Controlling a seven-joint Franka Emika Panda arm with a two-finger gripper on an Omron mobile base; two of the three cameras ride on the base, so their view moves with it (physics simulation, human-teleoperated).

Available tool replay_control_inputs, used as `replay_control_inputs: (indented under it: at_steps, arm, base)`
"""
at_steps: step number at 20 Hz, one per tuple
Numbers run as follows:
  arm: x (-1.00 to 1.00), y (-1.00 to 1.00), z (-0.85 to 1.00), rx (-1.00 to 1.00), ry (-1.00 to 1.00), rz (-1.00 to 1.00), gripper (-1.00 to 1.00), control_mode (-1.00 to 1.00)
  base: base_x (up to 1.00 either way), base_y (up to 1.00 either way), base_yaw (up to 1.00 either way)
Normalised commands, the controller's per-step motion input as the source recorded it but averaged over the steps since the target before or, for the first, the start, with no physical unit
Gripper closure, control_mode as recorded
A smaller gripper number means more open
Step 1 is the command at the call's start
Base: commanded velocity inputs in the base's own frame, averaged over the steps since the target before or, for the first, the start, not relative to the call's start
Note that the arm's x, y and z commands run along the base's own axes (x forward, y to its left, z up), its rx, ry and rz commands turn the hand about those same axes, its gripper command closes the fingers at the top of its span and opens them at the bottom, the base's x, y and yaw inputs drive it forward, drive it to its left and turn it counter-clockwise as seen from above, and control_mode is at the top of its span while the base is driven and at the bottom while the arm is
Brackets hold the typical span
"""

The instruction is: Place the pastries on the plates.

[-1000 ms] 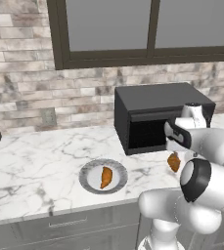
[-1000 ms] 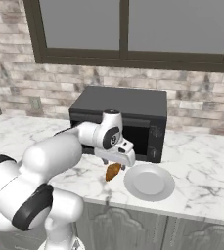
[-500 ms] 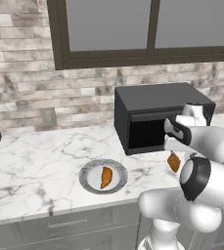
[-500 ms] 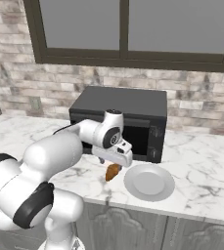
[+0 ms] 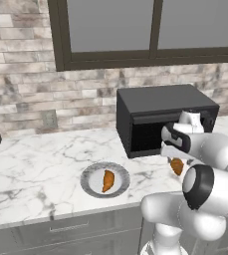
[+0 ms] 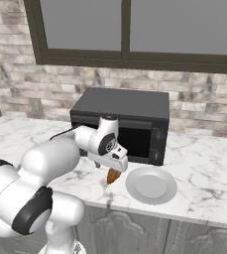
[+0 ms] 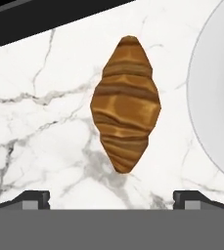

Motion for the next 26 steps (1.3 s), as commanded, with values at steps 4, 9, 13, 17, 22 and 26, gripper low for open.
replay_control_inputs:
  at_steps: [4,9,13,17,22,26]
  arm:
    - [0.07,-0.01,-0.12,0.00,-0.07,0.00,-1.00,-1.00]
    - [0.13,0.00,0.00,0.00,0.00,0.00,-1.00,-1.00]
    - [0.20,0.00,-0.07,0.00,0.00,0.00,-1.00,-1.00]
    - [0.19,-0.11,-0.11,0.00,0.00,0.00,-1.00,-1.00]
    - [0.03,-0.24,-0.12,0.00,-0.03,0.00,-1.00,-1.00]
    - [0.05,-0.03,0.00,0.00,-0.02,0.00,-1.00,-1.00]
  base:
    - [0.00,0.00,0.00]
    - [0.00,0.00,0.00]
    - [0.00,0.00,0.00]
    - [0.00,0.00,0.00]
    - [0.00,0.00,0.00]
    - [0.00,0.00,0.00]
